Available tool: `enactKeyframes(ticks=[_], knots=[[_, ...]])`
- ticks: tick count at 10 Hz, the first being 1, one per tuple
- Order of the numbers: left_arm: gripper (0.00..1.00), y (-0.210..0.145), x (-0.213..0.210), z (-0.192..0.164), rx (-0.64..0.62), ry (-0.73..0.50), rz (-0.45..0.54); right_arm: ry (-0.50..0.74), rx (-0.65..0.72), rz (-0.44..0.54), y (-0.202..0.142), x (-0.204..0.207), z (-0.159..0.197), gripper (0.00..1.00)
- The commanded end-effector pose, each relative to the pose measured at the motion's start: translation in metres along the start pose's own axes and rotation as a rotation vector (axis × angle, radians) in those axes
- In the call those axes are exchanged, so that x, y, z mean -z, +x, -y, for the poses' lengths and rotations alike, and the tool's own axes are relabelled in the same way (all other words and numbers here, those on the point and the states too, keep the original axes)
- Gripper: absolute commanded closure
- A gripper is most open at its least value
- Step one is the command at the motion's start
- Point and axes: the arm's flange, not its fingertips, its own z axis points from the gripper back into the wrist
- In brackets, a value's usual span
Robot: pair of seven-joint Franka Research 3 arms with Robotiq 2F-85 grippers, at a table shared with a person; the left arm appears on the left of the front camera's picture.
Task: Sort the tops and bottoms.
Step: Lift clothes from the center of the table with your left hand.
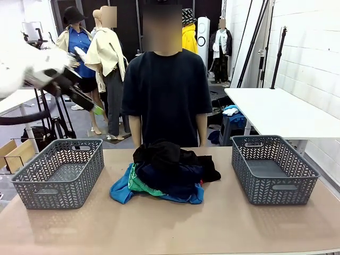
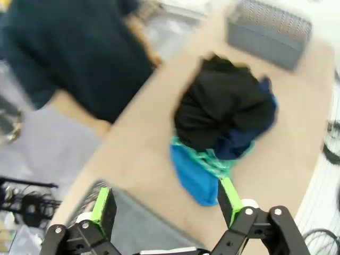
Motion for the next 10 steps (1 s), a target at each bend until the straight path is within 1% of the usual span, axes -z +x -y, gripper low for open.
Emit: enactKeyframes(ticks=[1, 2, 5, 6, 7, 10], knots=[[0.00, 0.019, 0.043, -0.022, 0.097, -0.101, -0.076, 0.000, 0.003, -0.001, -0.001, 0.000, 0.001, 0.00], [0.00, 0.030, 0.074, -0.014, 0.097, -0.127, -0.095, 0.000, 0.003, -0.001, -0.001, 0.000, 0.001, 0.00], [0.00, 0.048, 0.146, 0.013, 0.076, -0.208, -0.194, 0.000, 0.003, -0.001, -0.001, 0.000, 0.001, 0.00], [0.00, 0.043, 0.156, 0.021, 0.115, -0.198, -0.225, 0.000, 0.003, -0.001, -0.001, 0.000, 0.001, 0.00], [0.00, 0.035, 0.145, 0.019, 0.079, -0.201, -0.172, 0.000, 0.003, -0.001, -0.001, 0.000, 0.001, 0.00], [0.00, 0.035, 0.145, 0.019, 0.079, -0.201, -0.172, 0.000, 0.003, -0.001, -0.001, 0.000, 0.001, 0.00]])
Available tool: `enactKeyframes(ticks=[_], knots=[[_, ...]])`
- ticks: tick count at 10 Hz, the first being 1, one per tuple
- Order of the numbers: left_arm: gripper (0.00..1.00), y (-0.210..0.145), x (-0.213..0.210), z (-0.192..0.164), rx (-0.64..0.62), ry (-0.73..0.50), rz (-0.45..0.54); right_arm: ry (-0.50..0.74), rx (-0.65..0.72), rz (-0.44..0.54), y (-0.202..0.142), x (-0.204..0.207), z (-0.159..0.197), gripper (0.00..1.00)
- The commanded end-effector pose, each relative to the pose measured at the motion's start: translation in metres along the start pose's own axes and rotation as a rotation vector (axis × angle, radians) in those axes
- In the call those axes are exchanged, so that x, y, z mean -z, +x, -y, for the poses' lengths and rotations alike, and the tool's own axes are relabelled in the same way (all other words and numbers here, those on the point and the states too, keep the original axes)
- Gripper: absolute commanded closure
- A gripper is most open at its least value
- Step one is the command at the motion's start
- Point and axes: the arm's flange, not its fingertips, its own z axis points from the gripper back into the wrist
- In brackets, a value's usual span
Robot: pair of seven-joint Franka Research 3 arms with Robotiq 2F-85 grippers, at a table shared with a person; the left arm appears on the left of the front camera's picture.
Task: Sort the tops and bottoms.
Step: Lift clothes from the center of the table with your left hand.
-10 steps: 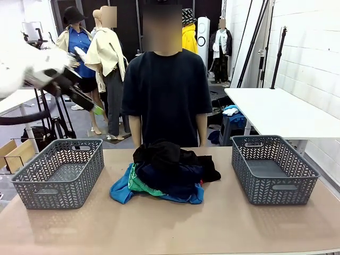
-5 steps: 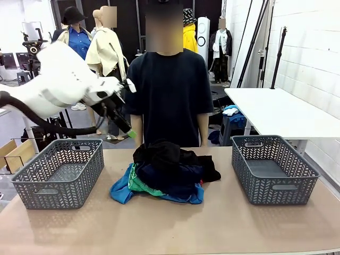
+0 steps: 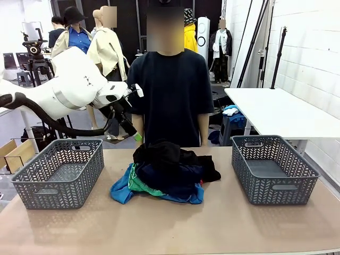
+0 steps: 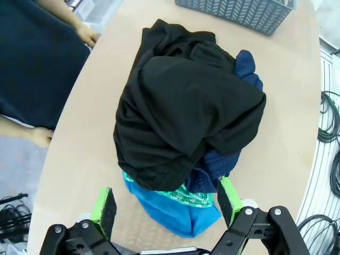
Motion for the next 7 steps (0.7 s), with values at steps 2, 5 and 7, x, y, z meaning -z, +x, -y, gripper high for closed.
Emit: enactKeyframes(ticks=[2, 5, 7], knots=[[0.00, 0.003, 0.021, 0.000, -0.027, -0.034, -0.009, 0.000, 0.003, -0.001, -0.001, 0.000, 0.001, 0.00], [0.00, 0.018, 0.058, -0.004, -0.024, -0.062, -0.024, 0.000, 0.003, -0.001, -0.001, 0.000, 0.001, 0.00], [0.00, 0.026, 0.077, 0.000, -0.011, -0.058, -0.017, 0.000, 0.003, -0.001, -0.001, 0.000, 0.001, 0.00]])
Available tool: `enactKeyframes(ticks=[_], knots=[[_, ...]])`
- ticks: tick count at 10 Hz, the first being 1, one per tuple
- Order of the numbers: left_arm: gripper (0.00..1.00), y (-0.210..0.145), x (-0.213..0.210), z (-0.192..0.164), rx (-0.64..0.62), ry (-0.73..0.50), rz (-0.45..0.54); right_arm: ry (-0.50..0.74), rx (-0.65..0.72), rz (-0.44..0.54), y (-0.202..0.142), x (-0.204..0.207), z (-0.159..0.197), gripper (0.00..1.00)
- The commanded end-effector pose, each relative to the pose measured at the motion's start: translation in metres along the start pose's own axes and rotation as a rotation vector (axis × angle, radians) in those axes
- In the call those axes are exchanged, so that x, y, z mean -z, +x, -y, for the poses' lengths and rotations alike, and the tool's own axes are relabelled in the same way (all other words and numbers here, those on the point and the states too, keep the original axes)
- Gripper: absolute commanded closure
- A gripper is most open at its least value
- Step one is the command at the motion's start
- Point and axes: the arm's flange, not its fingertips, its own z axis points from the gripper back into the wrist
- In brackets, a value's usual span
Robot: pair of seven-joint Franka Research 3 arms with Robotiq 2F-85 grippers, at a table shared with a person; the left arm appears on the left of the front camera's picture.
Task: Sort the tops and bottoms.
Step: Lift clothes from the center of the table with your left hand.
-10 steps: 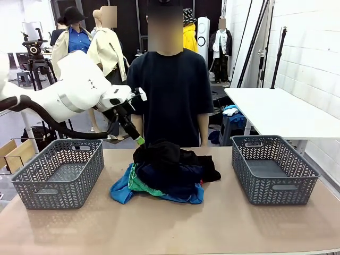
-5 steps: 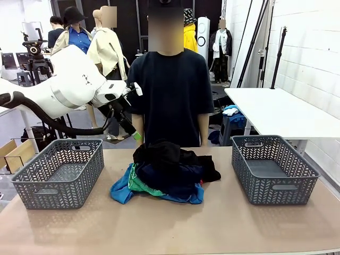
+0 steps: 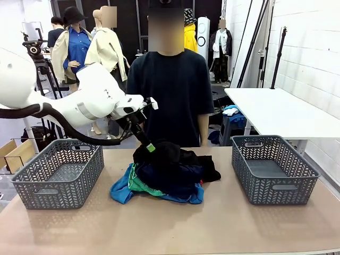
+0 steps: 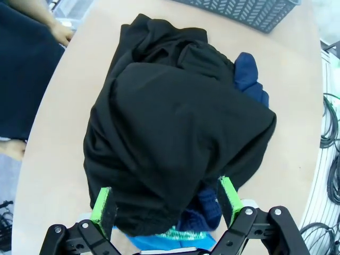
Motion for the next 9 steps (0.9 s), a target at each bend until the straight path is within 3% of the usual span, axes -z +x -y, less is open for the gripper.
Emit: enactKeyframes(ticks=[1, 5, 6, 9], knots=[[0.00, 0.008, 0.004, -0.009, -0.021, 0.016, 0.010, 0.001, 0.003, -0.001, -0.001, 0.000, 0.001, 0.00], [0.00, 0.012, 0.020, -0.007, -0.012, 0.038, -0.049, 0.001, 0.003, -0.001, -0.001, 0.000, 0.001, 0.00], [0.14, 0.012, 0.018, -0.006, 0.002, 0.040, -0.035, 0.001, 0.003, -0.001, -0.001, 0.000, 0.001, 0.00], [0.74, 0.012, 0.015, -0.008, -0.007, 0.034, -0.045, 0.001, 0.003, -0.001, -0.001, 0.000, 0.001, 0.00]])
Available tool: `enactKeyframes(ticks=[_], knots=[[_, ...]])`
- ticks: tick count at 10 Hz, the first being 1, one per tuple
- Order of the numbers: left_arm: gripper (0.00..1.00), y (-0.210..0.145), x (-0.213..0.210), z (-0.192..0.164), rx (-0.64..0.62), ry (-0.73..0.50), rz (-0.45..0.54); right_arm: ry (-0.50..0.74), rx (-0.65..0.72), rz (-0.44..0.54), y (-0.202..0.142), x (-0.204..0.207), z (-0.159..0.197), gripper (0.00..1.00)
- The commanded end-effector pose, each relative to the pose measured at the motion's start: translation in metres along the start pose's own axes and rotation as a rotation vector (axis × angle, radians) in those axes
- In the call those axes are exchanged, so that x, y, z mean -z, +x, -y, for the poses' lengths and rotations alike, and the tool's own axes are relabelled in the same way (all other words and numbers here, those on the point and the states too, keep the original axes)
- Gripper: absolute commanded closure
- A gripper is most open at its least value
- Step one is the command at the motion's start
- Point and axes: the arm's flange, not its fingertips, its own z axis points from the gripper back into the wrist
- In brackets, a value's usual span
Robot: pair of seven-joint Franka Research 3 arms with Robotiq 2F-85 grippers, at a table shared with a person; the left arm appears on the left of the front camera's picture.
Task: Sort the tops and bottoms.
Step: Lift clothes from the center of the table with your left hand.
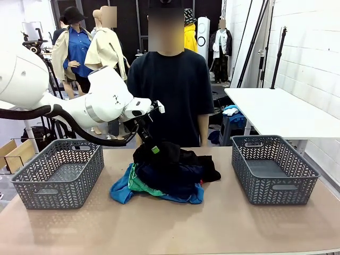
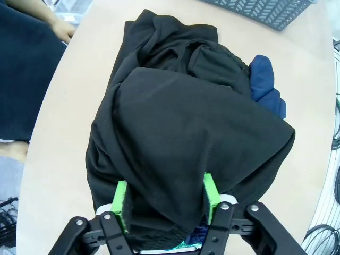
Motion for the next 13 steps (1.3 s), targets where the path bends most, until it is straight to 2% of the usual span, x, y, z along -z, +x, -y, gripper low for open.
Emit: enactKeyframes(ticks=[1, 2, 10, 11, 13], knots=[[0.94, 0.000, -0.003, -0.005, -0.012, -0.007, -0.001, 0.001, 0.003, -0.001, -0.001, 0.000, 0.001, 0.00], [1.00, 0.000, -0.003, -0.005, -0.012, -0.011, -0.002, 0.001, 0.003, -0.001, -0.001, 0.000, 0.001, 0.00], [1.00, 0.001, -0.022, -0.001, 0.020, -0.120, 0.028, 0.001, 0.003, -0.001, -0.001, 0.000, 0.001, 0.00], [1.00, 0.006, -0.037, 0.000, 0.027, -0.117, 0.009, 0.001, 0.003, -0.001, -0.001, 0.000, 0.001, 0.00], [1.00, 0.032, -0.107, 0.000, 0.038, -0.054, 0.024, 0.001, 0.003, -0.001, -0.001, 0.000, 0.001, 0.00]])
